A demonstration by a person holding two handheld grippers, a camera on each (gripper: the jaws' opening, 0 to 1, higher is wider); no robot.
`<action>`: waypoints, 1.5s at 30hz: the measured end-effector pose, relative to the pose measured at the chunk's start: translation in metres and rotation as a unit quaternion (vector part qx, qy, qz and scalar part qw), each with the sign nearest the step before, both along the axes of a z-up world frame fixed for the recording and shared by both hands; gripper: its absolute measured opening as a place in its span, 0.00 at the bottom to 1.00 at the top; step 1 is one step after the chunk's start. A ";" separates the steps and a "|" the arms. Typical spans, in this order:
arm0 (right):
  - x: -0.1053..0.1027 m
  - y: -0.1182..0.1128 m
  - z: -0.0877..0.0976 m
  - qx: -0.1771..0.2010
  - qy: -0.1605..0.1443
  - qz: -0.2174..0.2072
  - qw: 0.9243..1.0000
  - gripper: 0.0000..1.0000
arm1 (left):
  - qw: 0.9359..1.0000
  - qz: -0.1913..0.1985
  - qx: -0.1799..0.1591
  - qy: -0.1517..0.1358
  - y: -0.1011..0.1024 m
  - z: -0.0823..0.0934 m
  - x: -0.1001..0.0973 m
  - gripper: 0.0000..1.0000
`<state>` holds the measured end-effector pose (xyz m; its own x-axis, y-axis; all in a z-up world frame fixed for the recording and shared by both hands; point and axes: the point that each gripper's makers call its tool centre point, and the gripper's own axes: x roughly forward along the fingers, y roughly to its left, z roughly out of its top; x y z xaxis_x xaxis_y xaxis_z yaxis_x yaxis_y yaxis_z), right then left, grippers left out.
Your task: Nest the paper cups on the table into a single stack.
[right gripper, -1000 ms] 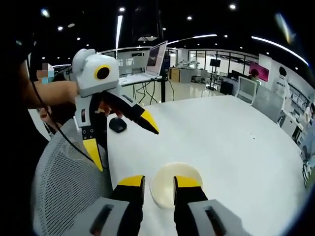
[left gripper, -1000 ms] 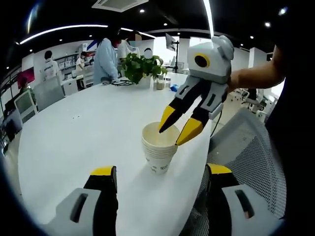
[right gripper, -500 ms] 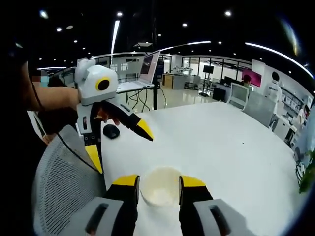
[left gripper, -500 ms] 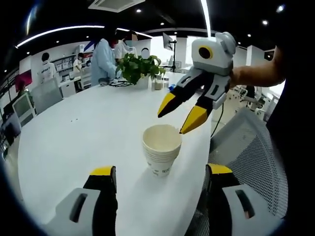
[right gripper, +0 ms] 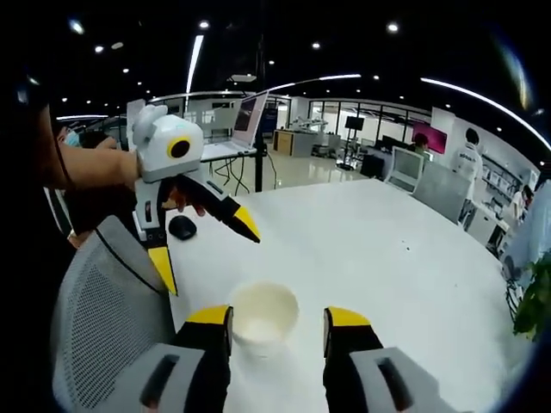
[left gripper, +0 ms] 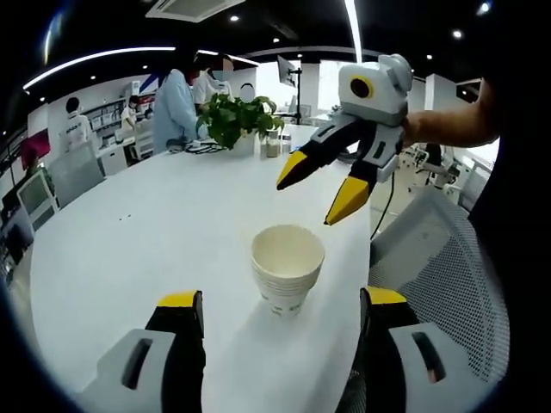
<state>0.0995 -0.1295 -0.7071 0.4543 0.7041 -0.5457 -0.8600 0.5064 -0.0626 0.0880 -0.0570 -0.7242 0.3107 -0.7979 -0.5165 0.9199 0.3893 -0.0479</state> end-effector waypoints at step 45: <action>-0.006 0.007 -0.073 -0.071 0.035 0.067 0.995 0.43 | 0.990 -0.112 0.084 0.003 -0.039 -0.047 0.008 0.59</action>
<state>0.0934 -0.1222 -0.7799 0.3186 0.6700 -0.6706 -0.9241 0.3770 -0.0624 0.0961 -0.0962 -0.7713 0.1317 -0.7490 -0.6493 0.9840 0.1782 -0.0059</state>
